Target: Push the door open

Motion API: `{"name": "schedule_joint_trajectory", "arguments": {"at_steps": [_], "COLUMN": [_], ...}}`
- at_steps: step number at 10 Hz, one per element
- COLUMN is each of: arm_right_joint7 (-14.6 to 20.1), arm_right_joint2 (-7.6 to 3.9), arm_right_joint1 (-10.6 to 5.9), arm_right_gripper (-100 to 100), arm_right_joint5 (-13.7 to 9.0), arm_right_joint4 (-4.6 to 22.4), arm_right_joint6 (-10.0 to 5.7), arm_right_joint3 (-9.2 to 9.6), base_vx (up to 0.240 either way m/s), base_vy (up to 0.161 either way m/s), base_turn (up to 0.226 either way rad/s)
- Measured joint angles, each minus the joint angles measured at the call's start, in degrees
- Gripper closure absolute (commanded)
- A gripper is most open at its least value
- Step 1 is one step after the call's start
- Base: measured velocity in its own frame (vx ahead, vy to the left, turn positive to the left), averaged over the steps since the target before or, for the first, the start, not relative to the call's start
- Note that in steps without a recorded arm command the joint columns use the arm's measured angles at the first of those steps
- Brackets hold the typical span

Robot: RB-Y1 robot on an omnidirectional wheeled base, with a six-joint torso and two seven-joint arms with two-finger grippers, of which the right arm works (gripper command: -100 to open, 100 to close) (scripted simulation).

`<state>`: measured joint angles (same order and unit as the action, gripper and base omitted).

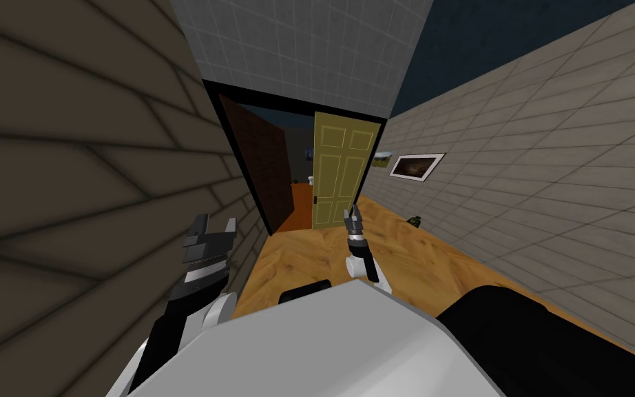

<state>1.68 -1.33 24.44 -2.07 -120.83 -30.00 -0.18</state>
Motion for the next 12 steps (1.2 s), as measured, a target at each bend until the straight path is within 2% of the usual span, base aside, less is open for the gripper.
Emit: {"name": "schedule_joint_trajectory", "arguments": {"at_steps": [5,6,10,11,12], "arm_right_joint7": [0.16,0.00,0.64,0.73,0.79], "arm_right_joint2": [-1.28,-1.21,-2.88,-3.25,-3.48], "arm_right_joint1": [-2.37,-2.67,-5.07,-6.19,-6.35], "arm_right_gripper": [-100,-100,-100,-100,-100], "arm_right_joint5": [-0.57,-0.51,-1.42,-1.65,-1.79], "arm_right_joint4": [6.70,8.03,14.97,16.95,17.85], "arm_right_joint6": [-1.20,-1.56,-3.25,-3.38,-3.30], "arm_right_joint3": [-0.30,-0.02,-0.94,-1.26,-1.27], "base_vx": [0.094,0.106,0.103,0.088,0.089], "base_vy": [0.010,0.006,0.011,0.001,0.009], "base_turn": [0.034,0.035,0.039,0.046,0.045]}}
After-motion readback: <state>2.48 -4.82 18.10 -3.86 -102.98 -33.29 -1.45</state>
